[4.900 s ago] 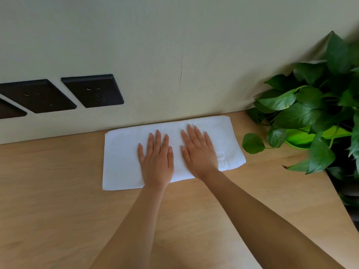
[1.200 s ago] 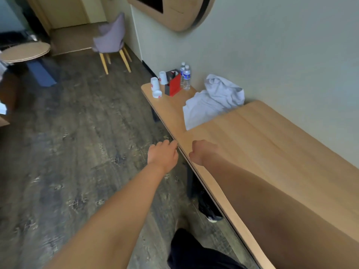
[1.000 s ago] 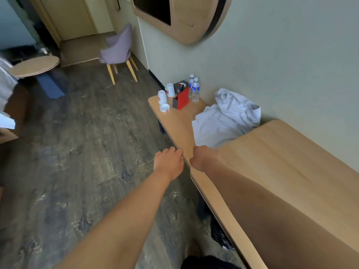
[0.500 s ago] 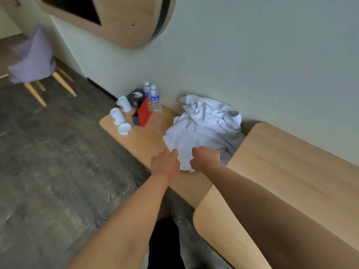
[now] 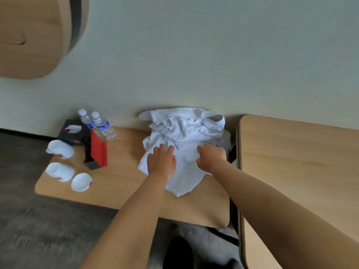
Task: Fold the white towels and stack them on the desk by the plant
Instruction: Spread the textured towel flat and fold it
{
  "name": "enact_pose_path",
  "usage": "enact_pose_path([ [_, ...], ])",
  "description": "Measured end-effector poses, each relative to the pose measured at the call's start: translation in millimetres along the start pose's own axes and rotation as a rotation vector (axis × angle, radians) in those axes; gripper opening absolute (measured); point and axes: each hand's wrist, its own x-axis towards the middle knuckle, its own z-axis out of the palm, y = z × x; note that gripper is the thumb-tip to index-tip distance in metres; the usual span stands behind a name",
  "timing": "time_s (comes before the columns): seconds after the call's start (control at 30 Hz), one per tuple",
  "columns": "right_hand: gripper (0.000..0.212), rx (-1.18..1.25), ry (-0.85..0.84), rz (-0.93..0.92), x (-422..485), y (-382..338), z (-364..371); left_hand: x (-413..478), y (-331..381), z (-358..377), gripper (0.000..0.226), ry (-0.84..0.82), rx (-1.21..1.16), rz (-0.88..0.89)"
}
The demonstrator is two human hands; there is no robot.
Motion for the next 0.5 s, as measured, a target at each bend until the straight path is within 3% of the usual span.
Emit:
enact_pose_path([
  [0.5,0.050,-0.279,0.151,0.200,118,35,7,165,4,28,0.069,0.001,0.011,0.188],
])
